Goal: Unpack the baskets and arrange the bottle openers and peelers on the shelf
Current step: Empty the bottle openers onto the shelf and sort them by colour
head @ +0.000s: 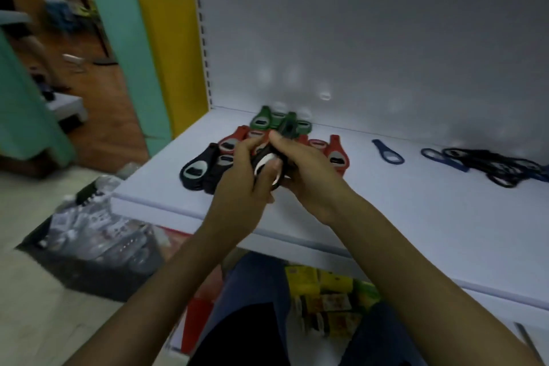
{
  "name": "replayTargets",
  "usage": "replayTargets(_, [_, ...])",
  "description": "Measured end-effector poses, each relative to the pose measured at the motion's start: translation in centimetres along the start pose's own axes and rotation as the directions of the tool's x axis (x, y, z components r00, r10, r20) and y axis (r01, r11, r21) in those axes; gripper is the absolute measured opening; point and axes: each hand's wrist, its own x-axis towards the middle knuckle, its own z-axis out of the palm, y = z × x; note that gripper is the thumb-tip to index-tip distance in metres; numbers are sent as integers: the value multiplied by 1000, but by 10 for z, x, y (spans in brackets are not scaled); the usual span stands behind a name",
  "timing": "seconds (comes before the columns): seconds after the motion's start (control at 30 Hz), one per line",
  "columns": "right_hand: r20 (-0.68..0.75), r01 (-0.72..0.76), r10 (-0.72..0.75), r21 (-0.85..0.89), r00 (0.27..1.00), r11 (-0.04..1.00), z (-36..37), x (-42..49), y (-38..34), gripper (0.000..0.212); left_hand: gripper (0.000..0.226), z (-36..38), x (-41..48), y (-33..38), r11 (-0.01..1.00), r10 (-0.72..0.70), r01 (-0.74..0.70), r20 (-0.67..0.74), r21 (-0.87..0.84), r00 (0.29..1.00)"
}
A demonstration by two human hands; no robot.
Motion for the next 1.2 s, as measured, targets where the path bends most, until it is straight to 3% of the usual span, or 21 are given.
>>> replayTargets(0.1, [-7,-110,110,-14,994,994,5,6,17,30,23,-19,-10,-7,961,-257,262,59,-85,965])
replayTargets(0.17, [-19,-194,195,42,981,980,9,6,25,21,22,-27,-14,-8,933,-359,358,116,33,926])
replayTargets(0.27, [-49,-235,239,73,970,969,13,8,29,19,37,-35,-18,-8,863,-296,236,70,446,953])
replayTargets(0.37, [-134,-250,261,90,956,964,17,12,28,28,62,-38,-26,-5,728,-163,104,23,678,986])
replayTargets(0.43, [-192,-256,259,42,947,966,20,15,28,31,66,-35,-29,-6,667,-155,82,31,741,987])
replayTargets(0.5, [-237,-277,223,-224,945,934,21,19,26,31,57,-32,-28,-11,651,-173,99,20,753,985])
replayTargets(0.57, [-220,-296,215,-463,951,835,20,23,21,34,50,-30,-27,-15,666,-177,120,0,736,984])
replayTargets(0.67, [-204,-306,229,-686,952,660,15,31,10,42,47,-27,-23,-19,654,-164,108,1,749,987])
replayTargets(0.73, [-203,-328,267,-725,942,606,12,33,7,44,51,-28,-21,-19,607,-170,82,28,791,985])
replayTargets(0.87, [-204,-345,288,-708,935,616,10,34,12,46,67,-37,-21,-13,495,-152,41,40,868,988])
replayTargets(0.97, [-194,-353,309,-694,931,628,11,35,12,44,63,-52,-20,-8,565,66,-38,1,824,998])
replayTargets(1.03, [-191,-369,330,-663,925,651,13,36,11,42,49,-68,-5,-12,645,111,-3,-89,764,990])
replayTargets(1.1, [-198,-380,333,-632,922,675,16,38,12,40,41,-81,14,-29,697,-1,95,-131,711,991])
replayTargets(1.2, [-216,-390,327,-592,920,705,22,43,13,36,48,-88,32,-52,783,-320,283,-32,554,947])
